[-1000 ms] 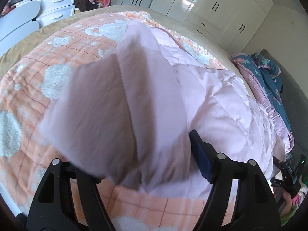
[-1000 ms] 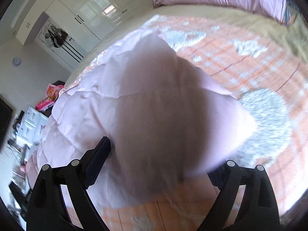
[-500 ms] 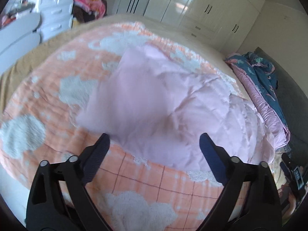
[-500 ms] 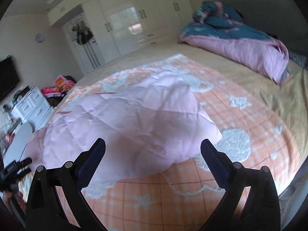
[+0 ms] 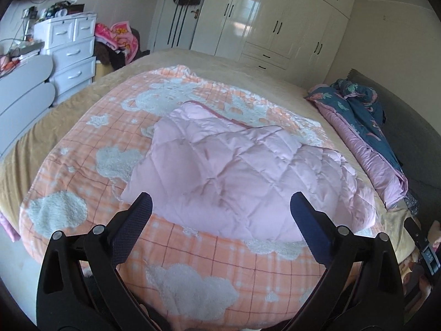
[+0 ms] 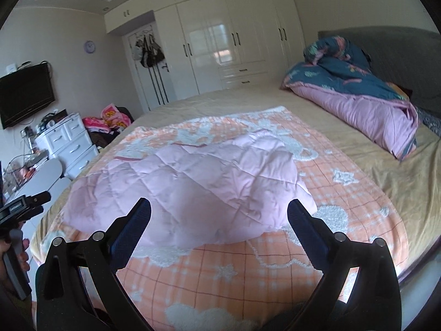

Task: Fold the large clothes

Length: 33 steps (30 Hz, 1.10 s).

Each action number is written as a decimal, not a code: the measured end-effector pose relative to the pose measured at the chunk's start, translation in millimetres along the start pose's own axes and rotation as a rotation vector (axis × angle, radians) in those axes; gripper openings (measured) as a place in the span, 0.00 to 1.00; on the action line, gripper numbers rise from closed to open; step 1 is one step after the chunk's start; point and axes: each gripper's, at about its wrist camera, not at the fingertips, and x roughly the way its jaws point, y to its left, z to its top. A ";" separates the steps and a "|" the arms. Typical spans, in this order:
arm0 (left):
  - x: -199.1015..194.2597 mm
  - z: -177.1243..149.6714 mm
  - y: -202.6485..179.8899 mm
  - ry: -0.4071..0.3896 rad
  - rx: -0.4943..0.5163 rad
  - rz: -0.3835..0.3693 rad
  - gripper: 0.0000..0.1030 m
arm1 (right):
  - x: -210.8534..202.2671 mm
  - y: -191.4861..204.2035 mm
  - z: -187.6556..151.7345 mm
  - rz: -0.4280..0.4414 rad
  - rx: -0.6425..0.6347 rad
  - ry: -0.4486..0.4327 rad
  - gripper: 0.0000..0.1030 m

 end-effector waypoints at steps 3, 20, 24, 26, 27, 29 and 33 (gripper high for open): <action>-6.4 -5.4 -5.1 -0.005 0.015 -0.009 0.91 | -11.4 8.9 0.2 0.012 -0.024 -0.019 0.96; -19.2 -63.4 -40.4 0.021 0.092 -0.092 0.91 | -17.6 39.4 -45.7 0.008 -0.104 0.075 0.96; -18.3 -70.8 -46.0 0.030 0.111 -0.093 0.91 | -14.3 43.4 -50.4 0.021 -0.109 0.089 0.96; -17.6 -72.9 -48.0 0.038 0.118 -0.093 0.91 | -14.4 46.4 -50.2 0.029 -0.113 0.089 0.96; -17.0 -73.7 -49.0 0.045 0.121 -0.094 0.91 | -15.0 48.2 -49.9 0.033 -0.118 0.087 0.96; -17.1 -74.8 -50.2 0.047 0.125 -0.088 0.91 | -15.8 50.1 -49.5 0.034 -0.127 0.084 0.96; -18.1 -76.1 -52.5 0.049 0.134 -0.089 0.91 | -16.3 51.0 -49.4 0.035 -0.129 0.083 0.96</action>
